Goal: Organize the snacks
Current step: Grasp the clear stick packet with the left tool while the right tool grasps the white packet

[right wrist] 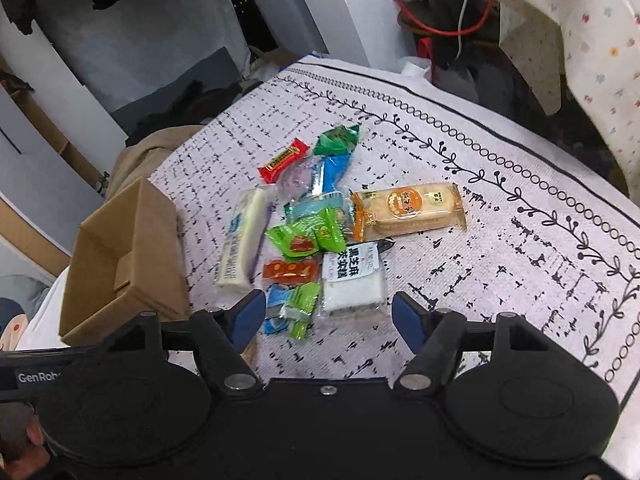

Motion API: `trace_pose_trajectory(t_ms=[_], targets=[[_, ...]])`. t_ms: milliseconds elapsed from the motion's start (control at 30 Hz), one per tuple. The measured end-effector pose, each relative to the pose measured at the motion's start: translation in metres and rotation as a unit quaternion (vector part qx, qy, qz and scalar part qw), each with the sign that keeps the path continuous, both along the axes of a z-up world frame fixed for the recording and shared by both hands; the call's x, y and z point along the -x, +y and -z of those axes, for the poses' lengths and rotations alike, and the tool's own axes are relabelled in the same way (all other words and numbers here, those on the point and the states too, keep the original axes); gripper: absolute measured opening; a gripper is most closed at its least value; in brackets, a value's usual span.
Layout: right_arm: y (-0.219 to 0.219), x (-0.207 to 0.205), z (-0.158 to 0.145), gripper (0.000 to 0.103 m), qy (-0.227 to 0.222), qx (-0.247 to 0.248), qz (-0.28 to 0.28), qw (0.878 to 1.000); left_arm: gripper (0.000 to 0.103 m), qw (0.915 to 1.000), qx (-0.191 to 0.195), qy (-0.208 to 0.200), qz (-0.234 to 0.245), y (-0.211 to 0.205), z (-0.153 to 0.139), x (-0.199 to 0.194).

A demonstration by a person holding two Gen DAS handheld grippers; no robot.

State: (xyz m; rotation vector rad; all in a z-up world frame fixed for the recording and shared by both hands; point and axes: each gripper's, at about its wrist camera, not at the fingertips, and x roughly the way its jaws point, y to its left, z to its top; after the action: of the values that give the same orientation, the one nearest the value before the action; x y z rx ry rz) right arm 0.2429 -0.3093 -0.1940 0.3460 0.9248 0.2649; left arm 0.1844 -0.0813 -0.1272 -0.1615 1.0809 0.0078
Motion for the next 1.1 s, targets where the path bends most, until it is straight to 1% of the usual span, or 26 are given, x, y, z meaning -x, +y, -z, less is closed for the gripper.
trace_pose_trajectory(t_ms=[67, 400, 500, 567, 667, 867, 967, 1000, 1033, 1067, 1100], targets=[[-0.001, -0.005, 0.007, 0.068, 0.007, -0.005, 0.0, 1.0, 0.066, 1.0, 0.003, 0.01, -0.001, -0.003, 0.008, -0.008], [-0.003, -0.024, 0.038, 0.066, 0.036, -0.021, -0.003, 0.999, 0.054, 0.9988, 0.002, 0.048, 0.005, -0.015, 0.043, -0.037], [0.0, -0.028, 0.044, 0.066, 0.04, -0.019, -0.009, 0.999, 0.051, 0.9981, 0.001, 0.061, 0.005, -0.017, 0.054, -0.044], [0.004, -0.03, 0.049, 0.066, 0.04, -0.012, -0.014, 0.999, 0.048, 0.9977, 0.001, 0.068, 0.005, -0.018, 0.06, -0.048], [0.009, -0.033, 0.054, 0.066, 0.042, 0.011, -0.018, 0.999, 0.044, 0.9968, -0.001, 0.08, 0.006, -0.021, 0.07, -0.053], [0.015, -0.037, 0.059, 0.066, 0.035, 0.032, -0.026, 0.999, 0.041, 0.9951, -0.001, 0.098, 0.008, -0.026, 0.086, -0.06], [0.018, -0.037, 0.06, 0.059, 0.029, 0.045, -0.03, 0.998, 0.04, 0.9945, -0.002, 0.104, 0.009, -0.029, 0.093, -0.064], [0.019, -0.037, 0.06, 0.052, 0.027, 0.044, -0.032, 0.998, 0.039, 0.9945, -0.005, 0.105, 0.007, -0.03, 0.095, -0.066], [0.019, -0.037, 0.06, 0.051, 0.027, 0.044, -0.033, 0.998, 0.035, 0.9946, -0.008, 0.103, 0.003, -0.03, 0.095, -0.066], [0.019, -0.037, 0.06, 0.05, 0.026, 0.047, -0.033, 0.998, 0.028, 0.9948, -0.01, 0.101, -0.001, -0.03, 0.095, -0.067], [0.019, -0.036, 0.06, 0.049, 0.026, 0.045, -0.032, 0.998, 0.024, 0.995, -0.011, 0.1, -0.002, -0.03, 0.095, -0.068]])
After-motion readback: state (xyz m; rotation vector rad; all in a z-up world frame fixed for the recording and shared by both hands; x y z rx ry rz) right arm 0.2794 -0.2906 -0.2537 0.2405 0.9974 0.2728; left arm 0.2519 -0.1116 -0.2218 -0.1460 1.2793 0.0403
